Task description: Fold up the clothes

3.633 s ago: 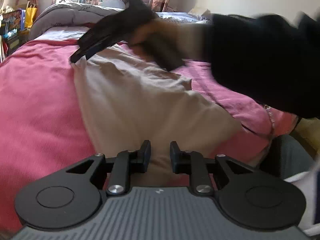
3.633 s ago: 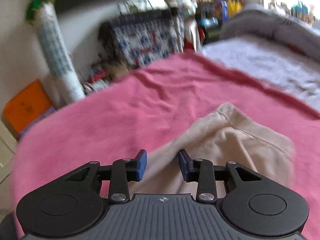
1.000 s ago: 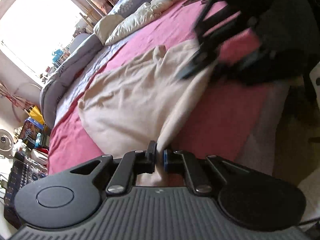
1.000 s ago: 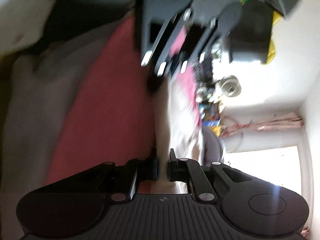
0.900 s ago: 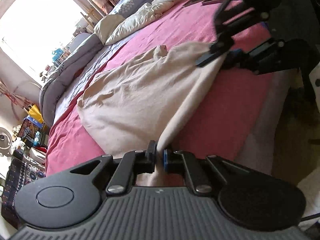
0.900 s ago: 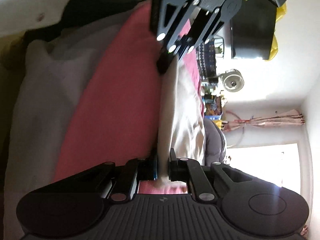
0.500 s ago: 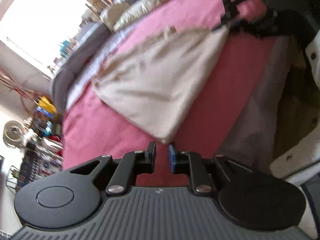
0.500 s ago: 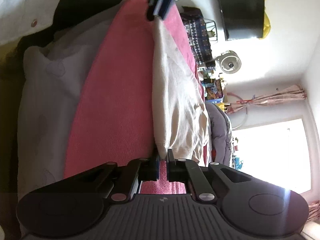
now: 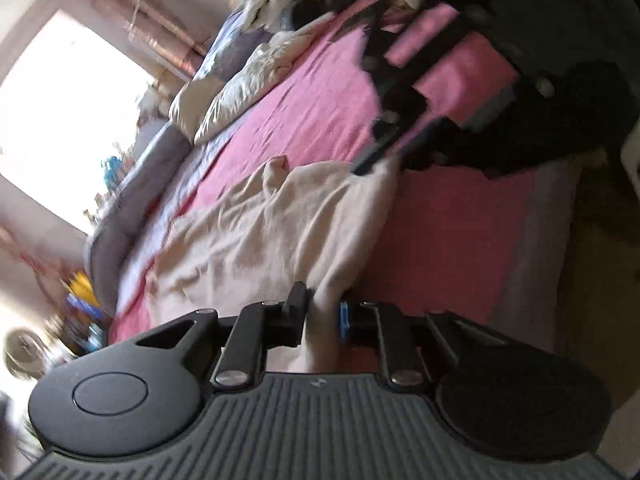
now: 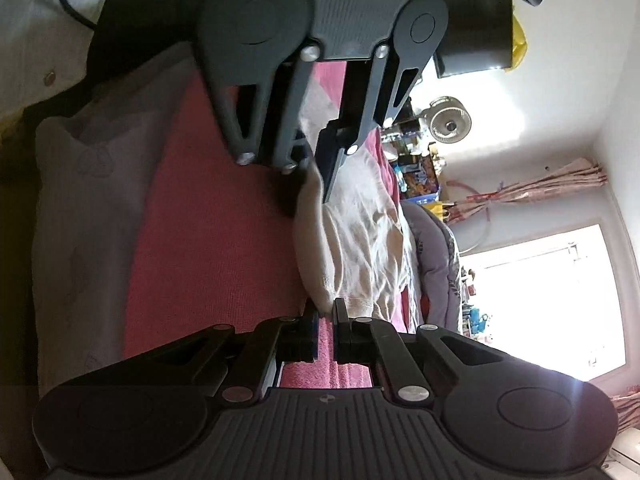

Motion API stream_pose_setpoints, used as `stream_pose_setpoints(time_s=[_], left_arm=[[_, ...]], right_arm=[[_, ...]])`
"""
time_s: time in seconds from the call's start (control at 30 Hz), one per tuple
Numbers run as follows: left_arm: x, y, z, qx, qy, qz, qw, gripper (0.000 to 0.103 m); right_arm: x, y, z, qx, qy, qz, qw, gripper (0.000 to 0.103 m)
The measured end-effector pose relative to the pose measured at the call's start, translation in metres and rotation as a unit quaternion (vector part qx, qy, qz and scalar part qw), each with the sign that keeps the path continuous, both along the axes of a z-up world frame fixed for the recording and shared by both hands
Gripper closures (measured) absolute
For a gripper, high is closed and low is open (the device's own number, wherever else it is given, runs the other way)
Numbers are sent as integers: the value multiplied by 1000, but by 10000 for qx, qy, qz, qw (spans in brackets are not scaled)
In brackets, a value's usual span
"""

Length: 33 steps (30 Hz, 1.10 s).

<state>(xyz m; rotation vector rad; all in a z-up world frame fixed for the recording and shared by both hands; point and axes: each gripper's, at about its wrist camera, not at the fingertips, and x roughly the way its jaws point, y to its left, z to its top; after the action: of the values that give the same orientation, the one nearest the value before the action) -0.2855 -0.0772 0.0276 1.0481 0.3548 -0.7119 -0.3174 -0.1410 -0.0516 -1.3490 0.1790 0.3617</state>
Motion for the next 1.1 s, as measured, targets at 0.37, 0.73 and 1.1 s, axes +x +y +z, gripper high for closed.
stream_pose_setpoints(time_s=[0.37,0.73,1.1], left_arm=[[2,62,0,210,177,759,9967,94],[-28,97,31,-355,471,926,9940,45],[34,66,60,-1755,162,1158,9775,8]], right_arm=[[-21,-29,3,336,269,-59,9991,71],[53,-6,116,3259,1458,486,9328,19],[102,-54,79,4012,3012,-1120,8578,5]])
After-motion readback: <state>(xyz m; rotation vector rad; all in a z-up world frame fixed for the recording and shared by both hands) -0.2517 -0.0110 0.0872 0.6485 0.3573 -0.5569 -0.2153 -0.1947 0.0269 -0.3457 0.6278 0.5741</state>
